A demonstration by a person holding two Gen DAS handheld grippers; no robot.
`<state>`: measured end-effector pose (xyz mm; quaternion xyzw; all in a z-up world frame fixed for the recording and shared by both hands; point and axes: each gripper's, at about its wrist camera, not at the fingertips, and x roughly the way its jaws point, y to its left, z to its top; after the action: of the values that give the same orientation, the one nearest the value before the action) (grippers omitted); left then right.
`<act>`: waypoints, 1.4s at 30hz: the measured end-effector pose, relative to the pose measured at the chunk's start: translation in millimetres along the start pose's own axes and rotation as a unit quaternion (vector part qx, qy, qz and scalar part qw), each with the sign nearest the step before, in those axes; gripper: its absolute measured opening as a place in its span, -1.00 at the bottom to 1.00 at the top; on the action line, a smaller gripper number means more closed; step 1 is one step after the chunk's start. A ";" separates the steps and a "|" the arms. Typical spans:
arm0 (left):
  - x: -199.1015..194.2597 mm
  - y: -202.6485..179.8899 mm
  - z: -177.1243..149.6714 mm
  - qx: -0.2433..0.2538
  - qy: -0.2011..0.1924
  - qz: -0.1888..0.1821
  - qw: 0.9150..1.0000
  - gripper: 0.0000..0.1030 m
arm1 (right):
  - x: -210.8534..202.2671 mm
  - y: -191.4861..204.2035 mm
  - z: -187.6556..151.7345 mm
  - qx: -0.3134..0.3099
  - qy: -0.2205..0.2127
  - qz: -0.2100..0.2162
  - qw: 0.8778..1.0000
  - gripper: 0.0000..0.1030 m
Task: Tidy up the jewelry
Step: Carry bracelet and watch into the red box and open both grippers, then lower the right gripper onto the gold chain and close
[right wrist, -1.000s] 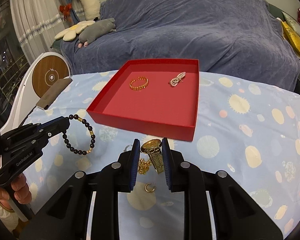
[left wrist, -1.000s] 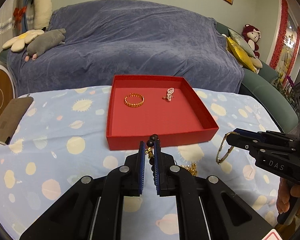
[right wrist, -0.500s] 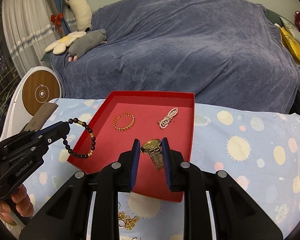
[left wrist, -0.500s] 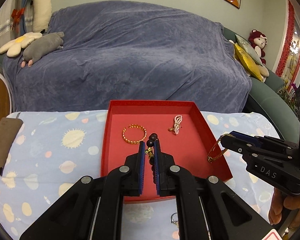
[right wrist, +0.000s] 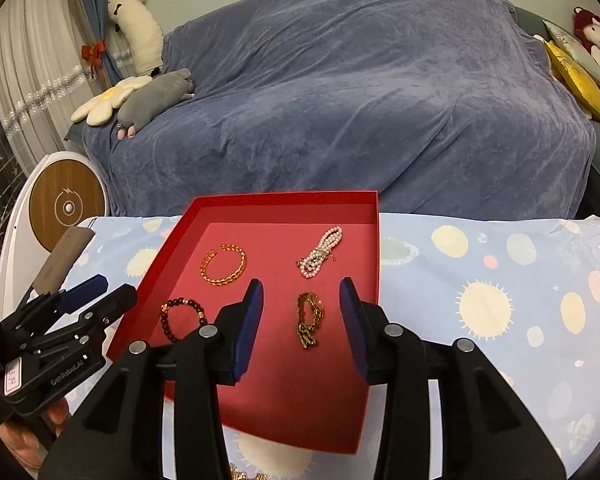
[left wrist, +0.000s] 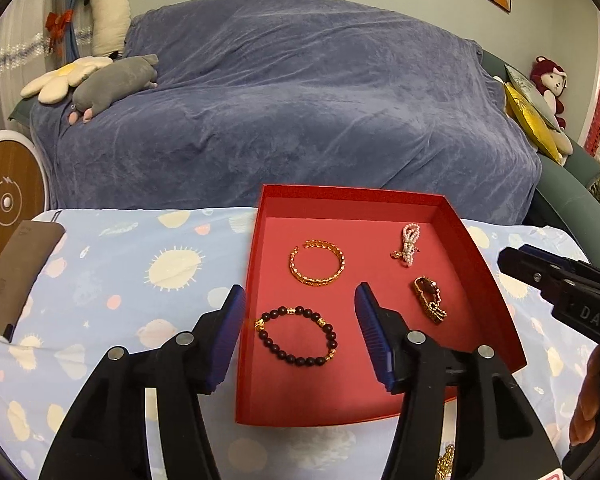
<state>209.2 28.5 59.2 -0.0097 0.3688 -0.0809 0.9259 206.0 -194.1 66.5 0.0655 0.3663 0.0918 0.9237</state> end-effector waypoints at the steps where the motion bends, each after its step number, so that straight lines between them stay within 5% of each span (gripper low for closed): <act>1: -4.5 1.9 -0.5 -0.003 0.000 -0.003 1.000 0.06 | -8.4 0.0 -3.6 -0.001 0.000 0.003 1.000 -0.23; 11: -68.0 13.1 -42.9 -0.012 0.001 0.005 1.000 0.18 | -72.4 -4.6 -64.8 0.014 0.011 0.020 1.000 -0.08; 22: -79.8 13.6 -98.0 -0.027 0.036 0.002 0.999 0.18 | -73.6 12.5 -116.6 -0.005 0.048 0.034 0.998 -0.09; 29: -67.5 13.1 -105.0 -0.024 0.050 -0.002 0.998 0.18 | -47.0 28.0 -131.3 -0.030 0.081 0.038 0.996 -0.46; 42: -59.9 17.3 -116.9 -0.015 0.071 -0.010 0.997 0.18 | -4.7 40.5 -137.0 -0.049 0.111 0.026 0.992 -0.67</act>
<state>88.8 59.8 13.6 -0.0221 0.4344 -0.0854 0.8964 103.4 -148.3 -21.8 0.0194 0.4594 0.1403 0.8769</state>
